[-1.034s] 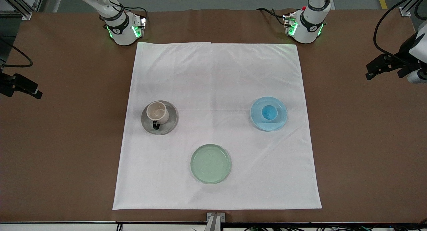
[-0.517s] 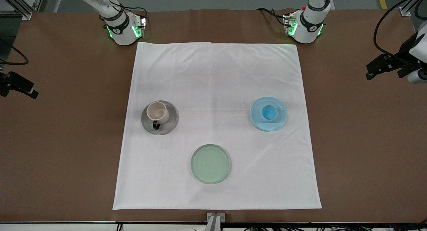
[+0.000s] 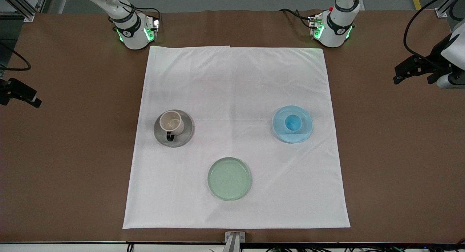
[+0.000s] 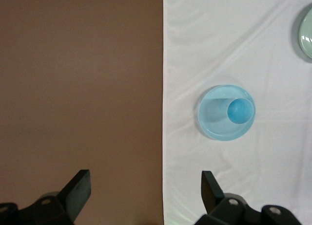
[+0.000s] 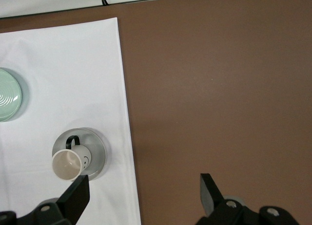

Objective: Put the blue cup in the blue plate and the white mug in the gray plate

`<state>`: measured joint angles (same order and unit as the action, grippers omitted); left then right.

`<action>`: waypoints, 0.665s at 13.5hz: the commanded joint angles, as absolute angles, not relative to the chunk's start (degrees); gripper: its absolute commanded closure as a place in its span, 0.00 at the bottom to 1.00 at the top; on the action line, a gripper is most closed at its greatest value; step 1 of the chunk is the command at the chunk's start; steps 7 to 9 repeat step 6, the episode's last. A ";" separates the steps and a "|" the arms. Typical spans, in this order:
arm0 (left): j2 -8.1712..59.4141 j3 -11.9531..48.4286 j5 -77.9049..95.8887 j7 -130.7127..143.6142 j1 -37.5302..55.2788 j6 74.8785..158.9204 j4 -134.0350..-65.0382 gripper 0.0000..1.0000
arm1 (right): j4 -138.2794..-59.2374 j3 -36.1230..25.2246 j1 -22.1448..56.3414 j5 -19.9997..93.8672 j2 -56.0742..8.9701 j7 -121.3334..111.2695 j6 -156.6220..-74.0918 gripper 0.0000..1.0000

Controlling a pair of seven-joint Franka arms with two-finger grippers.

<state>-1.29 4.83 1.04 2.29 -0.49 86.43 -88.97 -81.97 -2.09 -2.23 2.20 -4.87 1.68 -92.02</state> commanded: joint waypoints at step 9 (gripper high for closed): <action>-1.85 4.57 1.76 1.49 -0.62 83.85 -86.13 0.00 | -81.21 -1.41 -3.08 1.58 -5.01 1.49 -91.49 0.00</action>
